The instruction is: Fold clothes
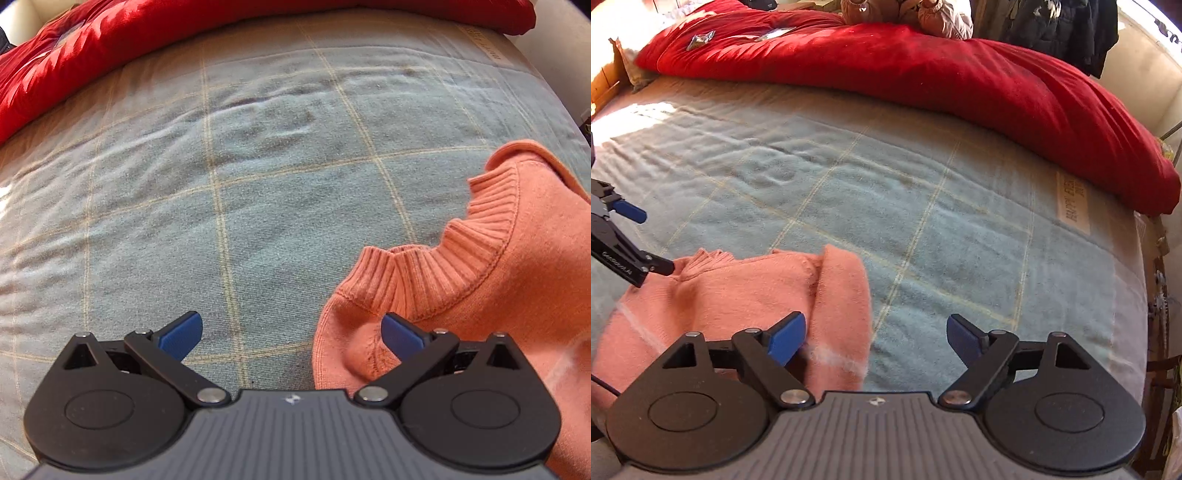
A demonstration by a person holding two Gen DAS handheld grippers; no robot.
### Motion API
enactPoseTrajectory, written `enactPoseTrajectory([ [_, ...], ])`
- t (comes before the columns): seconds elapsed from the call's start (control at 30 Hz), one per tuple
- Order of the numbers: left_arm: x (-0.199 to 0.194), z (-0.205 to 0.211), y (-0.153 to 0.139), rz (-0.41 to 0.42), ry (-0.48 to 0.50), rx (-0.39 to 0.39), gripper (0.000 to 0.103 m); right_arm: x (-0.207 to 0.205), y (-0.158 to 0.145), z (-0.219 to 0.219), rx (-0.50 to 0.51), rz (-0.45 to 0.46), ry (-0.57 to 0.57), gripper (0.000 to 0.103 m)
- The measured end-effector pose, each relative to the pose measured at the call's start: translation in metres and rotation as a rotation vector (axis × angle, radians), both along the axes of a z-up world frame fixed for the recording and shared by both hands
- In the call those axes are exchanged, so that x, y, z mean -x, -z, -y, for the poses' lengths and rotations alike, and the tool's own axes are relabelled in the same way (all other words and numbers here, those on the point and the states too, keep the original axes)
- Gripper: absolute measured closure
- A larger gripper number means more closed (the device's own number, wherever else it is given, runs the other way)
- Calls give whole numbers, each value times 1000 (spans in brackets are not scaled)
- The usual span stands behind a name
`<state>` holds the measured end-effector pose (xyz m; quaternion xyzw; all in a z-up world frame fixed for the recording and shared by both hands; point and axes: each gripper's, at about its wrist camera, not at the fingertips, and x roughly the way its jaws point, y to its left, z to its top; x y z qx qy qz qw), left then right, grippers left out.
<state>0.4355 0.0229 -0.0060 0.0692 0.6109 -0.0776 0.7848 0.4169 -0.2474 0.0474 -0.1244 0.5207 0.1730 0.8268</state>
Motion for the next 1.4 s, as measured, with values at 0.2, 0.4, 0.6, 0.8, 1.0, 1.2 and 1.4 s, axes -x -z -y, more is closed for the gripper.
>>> enactPoseTrajectory([
  [0.2,8,-4,-4,-21,-19,-2,1,18,38,-23,79,-128,-7,14],
  [0.4,13,-8,-5,-36,-61,6,1,5,87,-24,206,-210,95,14],
  [0.6,15,-5,-12,-33,-41,-1,1,-14,81,13,396,-108,201,10],
  [0.8,13,1,-16,-28,-28,9,1,-50,78,62,464,-43,307,10],
  [1.0,11,7,-26,-11,-10,24,1,-80,73,103,500,1,325,10],
  [1.2,6,18,-37,30,22,63,1,-114,75,148,570,68,410,10],
  [1.4,7,37,-37,59,83,96,1,-120,80,157,545,19,359,10],
])
